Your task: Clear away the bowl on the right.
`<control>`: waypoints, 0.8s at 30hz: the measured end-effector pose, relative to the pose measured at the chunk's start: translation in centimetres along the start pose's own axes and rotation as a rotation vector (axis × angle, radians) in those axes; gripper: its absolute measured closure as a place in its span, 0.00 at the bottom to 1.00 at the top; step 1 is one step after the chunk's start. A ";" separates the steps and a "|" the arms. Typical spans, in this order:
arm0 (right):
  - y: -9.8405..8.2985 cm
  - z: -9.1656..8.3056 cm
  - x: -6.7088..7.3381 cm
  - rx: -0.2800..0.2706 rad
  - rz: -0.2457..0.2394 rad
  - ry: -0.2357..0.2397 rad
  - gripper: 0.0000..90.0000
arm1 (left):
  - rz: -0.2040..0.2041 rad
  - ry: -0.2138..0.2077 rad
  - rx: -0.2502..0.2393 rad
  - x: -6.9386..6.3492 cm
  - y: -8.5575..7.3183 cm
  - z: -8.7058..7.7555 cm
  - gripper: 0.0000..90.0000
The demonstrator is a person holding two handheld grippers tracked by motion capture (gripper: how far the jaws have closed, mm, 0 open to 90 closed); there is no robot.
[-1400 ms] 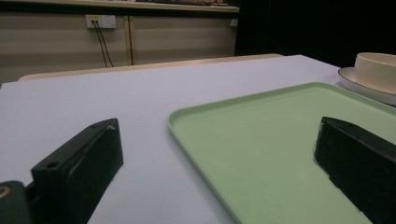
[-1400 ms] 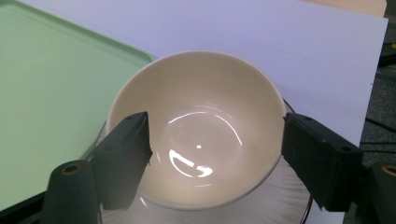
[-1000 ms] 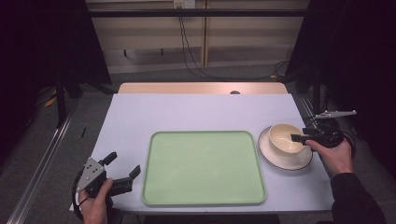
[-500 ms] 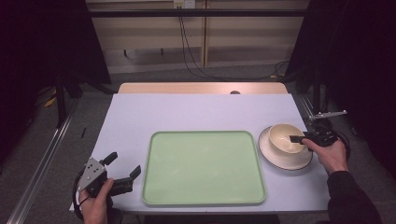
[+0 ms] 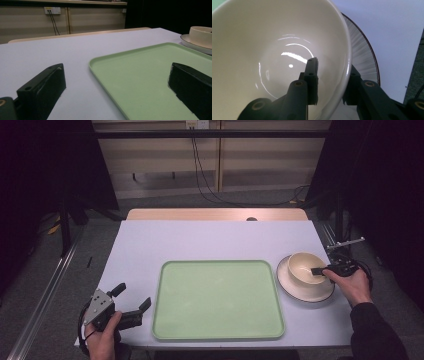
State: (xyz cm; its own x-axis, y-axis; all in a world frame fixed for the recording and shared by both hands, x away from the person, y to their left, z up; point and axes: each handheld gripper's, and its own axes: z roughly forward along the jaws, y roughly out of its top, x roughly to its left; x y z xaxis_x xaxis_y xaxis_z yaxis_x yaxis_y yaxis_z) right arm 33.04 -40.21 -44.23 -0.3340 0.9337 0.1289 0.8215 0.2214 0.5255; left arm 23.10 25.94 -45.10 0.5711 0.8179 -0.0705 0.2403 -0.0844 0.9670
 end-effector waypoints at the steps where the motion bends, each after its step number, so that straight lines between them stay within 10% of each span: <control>1: 0.0 0.0 0.0 -0.001 0.001 -0.001 0.79 | 0.002 0.001 0.001 0.0 0.0 0.0 0.01; 24: 0.4 0.0 -0.4 -0.006 0.029 0.007 0.92 | 0.002 0.001 0.003 0.0 -0.1 -0.2 0.02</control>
State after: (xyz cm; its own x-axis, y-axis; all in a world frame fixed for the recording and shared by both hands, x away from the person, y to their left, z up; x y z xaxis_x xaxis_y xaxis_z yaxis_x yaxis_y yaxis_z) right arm 33.55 -40.49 -44.06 -0.3138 0.9376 0.1498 0.8278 0.1928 0.5269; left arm 22.91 26.09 -45.11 0.5711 0.8180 -0.0685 0.2418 -0.0878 0.9663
